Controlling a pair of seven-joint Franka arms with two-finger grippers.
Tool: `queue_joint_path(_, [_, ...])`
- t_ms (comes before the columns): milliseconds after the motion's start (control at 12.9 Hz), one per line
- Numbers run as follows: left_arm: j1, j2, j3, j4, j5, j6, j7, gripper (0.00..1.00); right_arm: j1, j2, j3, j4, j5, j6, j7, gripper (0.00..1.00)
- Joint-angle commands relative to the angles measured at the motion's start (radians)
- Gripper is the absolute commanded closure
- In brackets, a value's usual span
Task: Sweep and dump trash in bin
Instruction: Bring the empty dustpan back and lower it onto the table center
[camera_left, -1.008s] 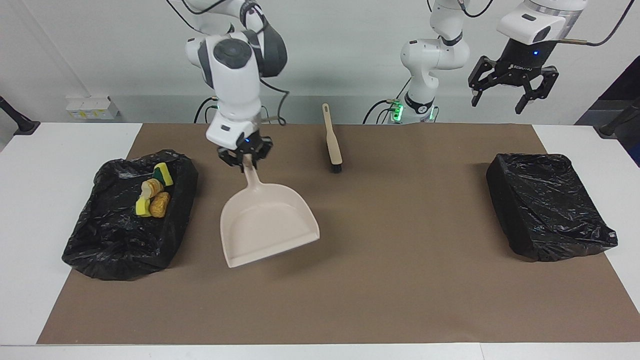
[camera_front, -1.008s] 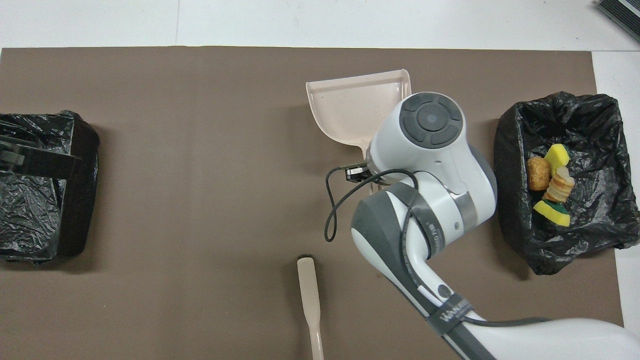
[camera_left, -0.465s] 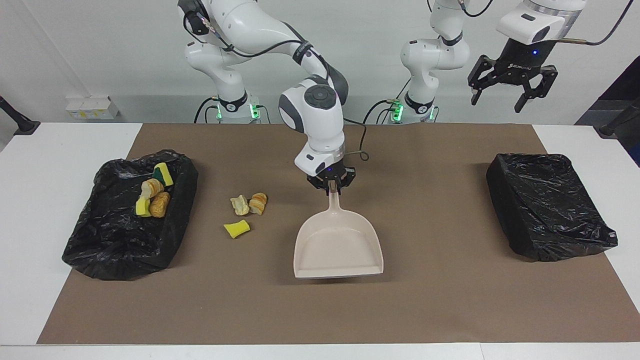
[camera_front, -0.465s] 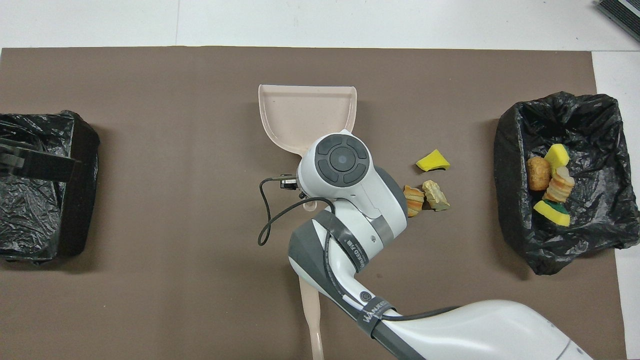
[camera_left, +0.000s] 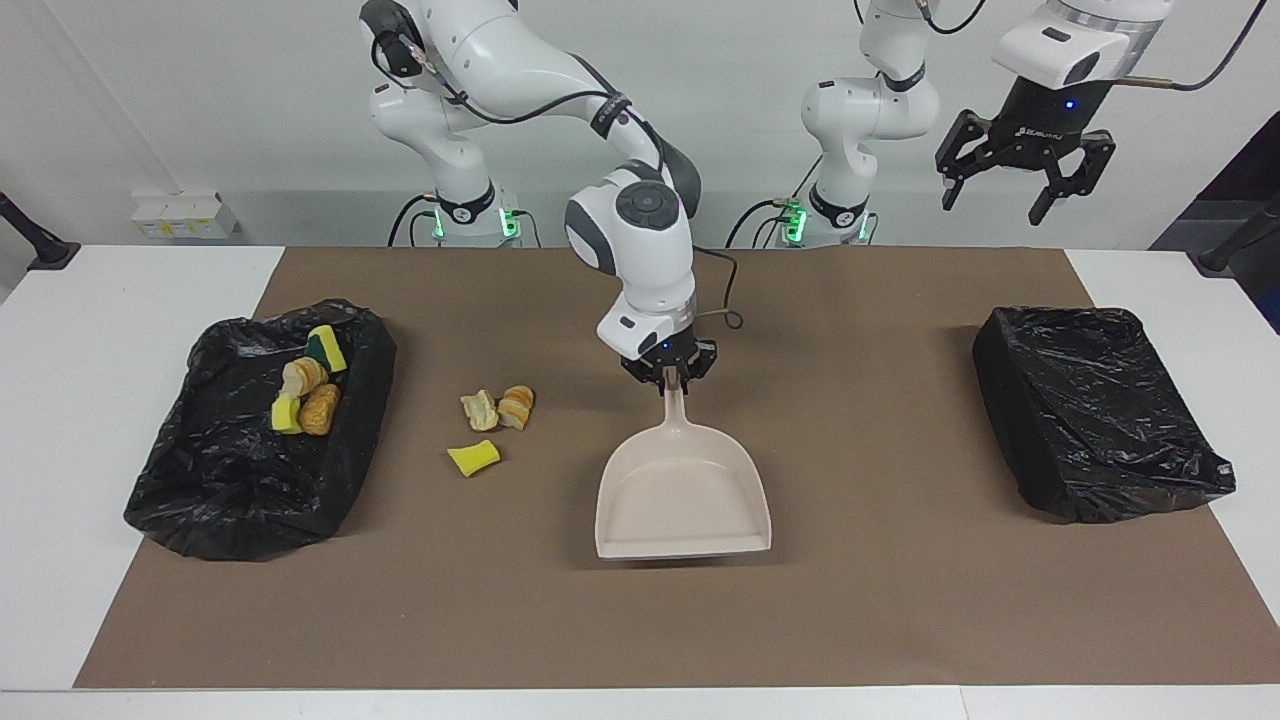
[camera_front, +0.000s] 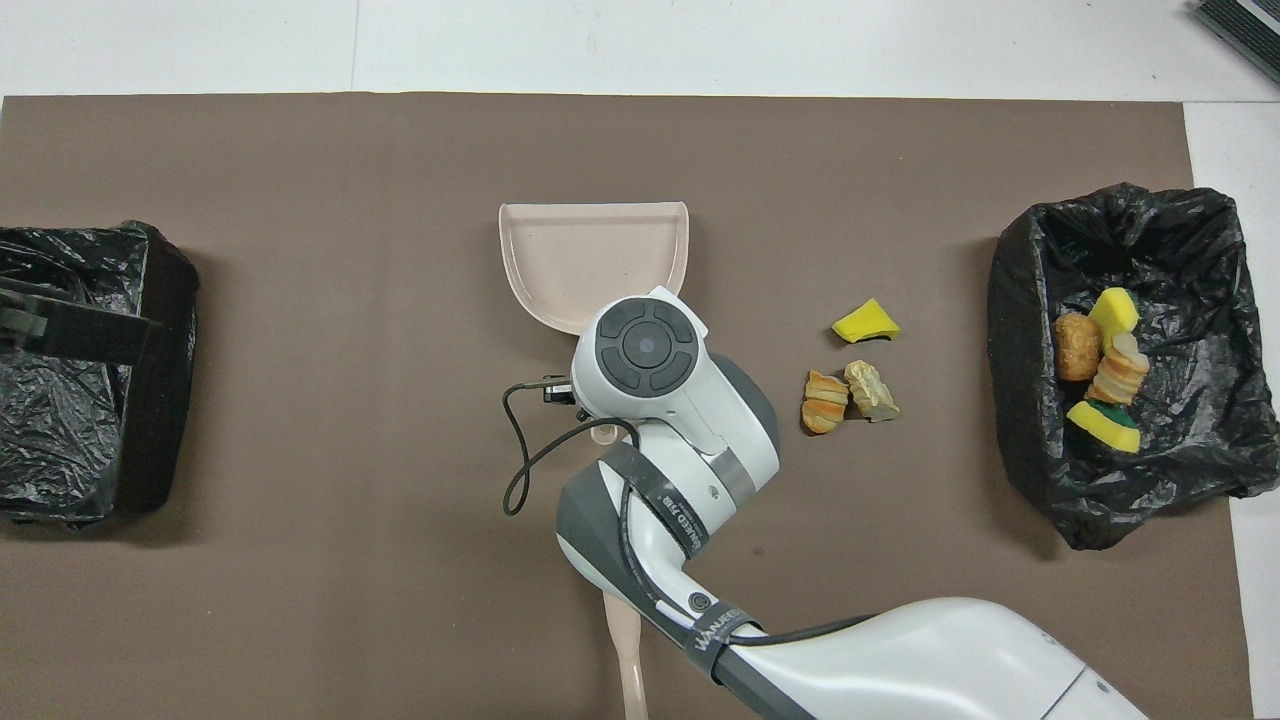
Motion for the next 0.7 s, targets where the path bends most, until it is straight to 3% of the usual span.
queue_joint_path(0, [0.003, -0.026, -0.008, -0.035, 0.005, 0.009, 0.001, 0.00, -0.005, -0.006, -0.001, -0.054, -0.001, 0.073, -0.013, 0.68])
queue_joint_path(78, [0.004, -0.030, -0.008, -0.045, 0.002, 0.028, 0.001, 0.00, -0.005, -0.006, -0.001, -0.053, -0.001, 0.066, -0.012, 0.64])
queue_joint_path(155, [0.004, -0.032, -0.008, -0.052, 0.002, 0.053, 0.001, 0.00, -0.002, -0.013, -0.003, -0.053, -0.001, 0.056, -0.010, 0.48])
queue_joint_path(233, [0.001, -0.030, -0.008, -0.055, 0.002, 0.058, 0.001, 0.00, -0.005, -0.027, -0.001, -0.053, -0.001, 0.040, -0.012, 0.14])
queue_joint_path(310, [0.000, -0.030, -0.008, -0.055, 0.002, 0.062, 0.001, 0.00, -0.002, -0.061, -0.001, -0.053, -0.001, 0.010, -0.012, 0.00])
queue_joint_path(620, [-0.009, -0.004, -0.014, -0.058, 0.002, 0.114, -0.004, 0.00, 0.001, -0.240, 0.000, -0.111, 0.045, -0.169, -0.010, 0.00])
